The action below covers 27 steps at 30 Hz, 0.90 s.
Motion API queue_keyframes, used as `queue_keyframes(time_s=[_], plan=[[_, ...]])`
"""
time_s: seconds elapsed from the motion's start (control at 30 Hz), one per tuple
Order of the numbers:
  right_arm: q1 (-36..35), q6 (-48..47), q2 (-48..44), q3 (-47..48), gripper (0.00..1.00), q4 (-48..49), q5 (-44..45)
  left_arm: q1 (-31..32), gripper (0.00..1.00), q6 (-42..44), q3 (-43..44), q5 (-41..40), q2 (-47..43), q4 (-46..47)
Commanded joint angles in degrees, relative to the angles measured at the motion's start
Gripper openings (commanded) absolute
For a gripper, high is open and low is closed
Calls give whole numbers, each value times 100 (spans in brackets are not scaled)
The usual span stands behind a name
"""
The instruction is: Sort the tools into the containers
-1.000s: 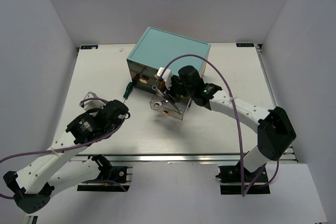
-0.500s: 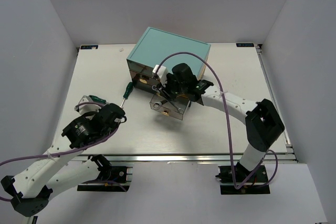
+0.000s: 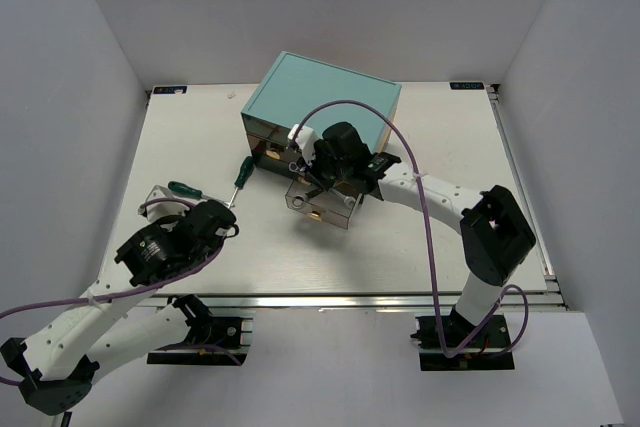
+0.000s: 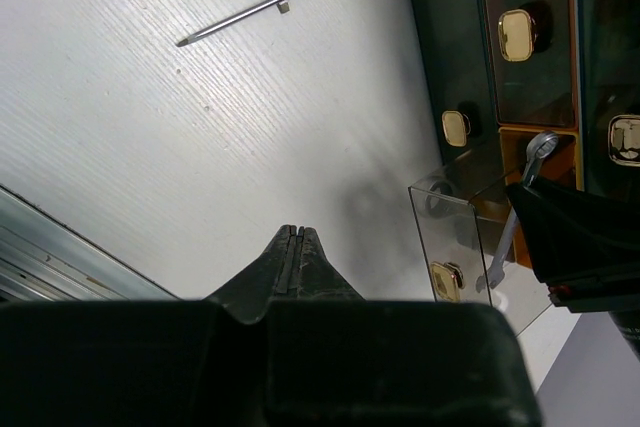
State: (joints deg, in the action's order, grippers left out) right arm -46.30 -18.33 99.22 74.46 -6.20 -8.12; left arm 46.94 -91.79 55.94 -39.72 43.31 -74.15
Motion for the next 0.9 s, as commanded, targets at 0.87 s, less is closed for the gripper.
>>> queue_keyframes(time_s=[0.87], plan=[[-81,-1830,-939,60,6,-530,-523,-9,0,-173,-57,-220,-130,-170]])
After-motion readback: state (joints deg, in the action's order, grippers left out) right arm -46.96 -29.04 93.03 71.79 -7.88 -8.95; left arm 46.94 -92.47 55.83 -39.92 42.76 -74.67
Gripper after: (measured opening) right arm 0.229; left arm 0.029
